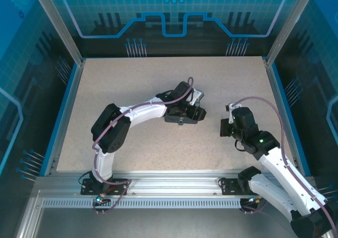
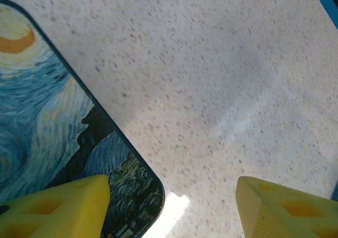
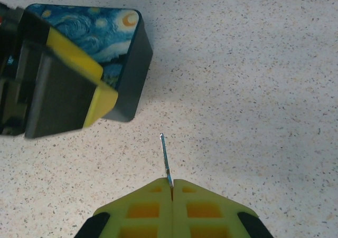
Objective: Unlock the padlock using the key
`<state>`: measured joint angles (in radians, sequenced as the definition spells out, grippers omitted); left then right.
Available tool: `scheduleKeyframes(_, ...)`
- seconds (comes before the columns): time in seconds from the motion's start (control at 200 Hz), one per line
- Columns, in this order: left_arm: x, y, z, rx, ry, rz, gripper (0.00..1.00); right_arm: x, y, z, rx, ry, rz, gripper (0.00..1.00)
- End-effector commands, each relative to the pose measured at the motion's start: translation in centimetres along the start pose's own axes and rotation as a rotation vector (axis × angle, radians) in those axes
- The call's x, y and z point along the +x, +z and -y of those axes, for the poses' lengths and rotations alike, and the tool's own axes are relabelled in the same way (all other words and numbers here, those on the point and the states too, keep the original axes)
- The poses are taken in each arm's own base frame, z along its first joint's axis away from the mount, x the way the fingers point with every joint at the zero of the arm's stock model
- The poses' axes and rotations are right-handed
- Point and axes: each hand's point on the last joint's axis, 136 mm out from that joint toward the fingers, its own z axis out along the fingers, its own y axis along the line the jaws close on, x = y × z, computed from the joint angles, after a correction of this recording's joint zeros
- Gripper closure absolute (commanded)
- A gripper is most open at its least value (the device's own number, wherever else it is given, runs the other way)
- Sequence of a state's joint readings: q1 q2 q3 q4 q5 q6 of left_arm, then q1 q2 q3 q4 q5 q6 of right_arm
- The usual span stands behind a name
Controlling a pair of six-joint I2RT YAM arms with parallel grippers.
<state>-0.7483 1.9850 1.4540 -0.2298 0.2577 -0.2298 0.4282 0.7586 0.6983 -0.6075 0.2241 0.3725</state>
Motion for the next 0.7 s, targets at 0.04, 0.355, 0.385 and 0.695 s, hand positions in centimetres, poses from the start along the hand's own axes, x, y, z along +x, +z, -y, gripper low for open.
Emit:
scheduleKeyframes(0.04, 3.6, -0.5, 0.6, 0.001, -0.036, -0.073, 0.34, 0.3, 0.9, -0.6, -0.045, 0.022, -0.01, 1.0)
scheduleKeyframes(0.355, 0.2, -6.8, 4.3, 0.091, 0.001, 0.1, 0.33, -0.3, 2.8, -5.2, -0.302, 0.099, 0.007, 0.99)
scheduleKeyframes(0.385, 0.1, -7.7, 4.3, 0.084, 0.01, 0.122, 0.33, -0.5, 3.0, -5.7, -0.328, 0.106, 0.009, 0.99)
scheduleKeyframes(0.695, 4.8, -11.4, -1.0, 0.016, -0.117, 0.233, 0.31, -4.1, 5.5, -12.3, -0.713, 0.224, 0.044, 0.99)
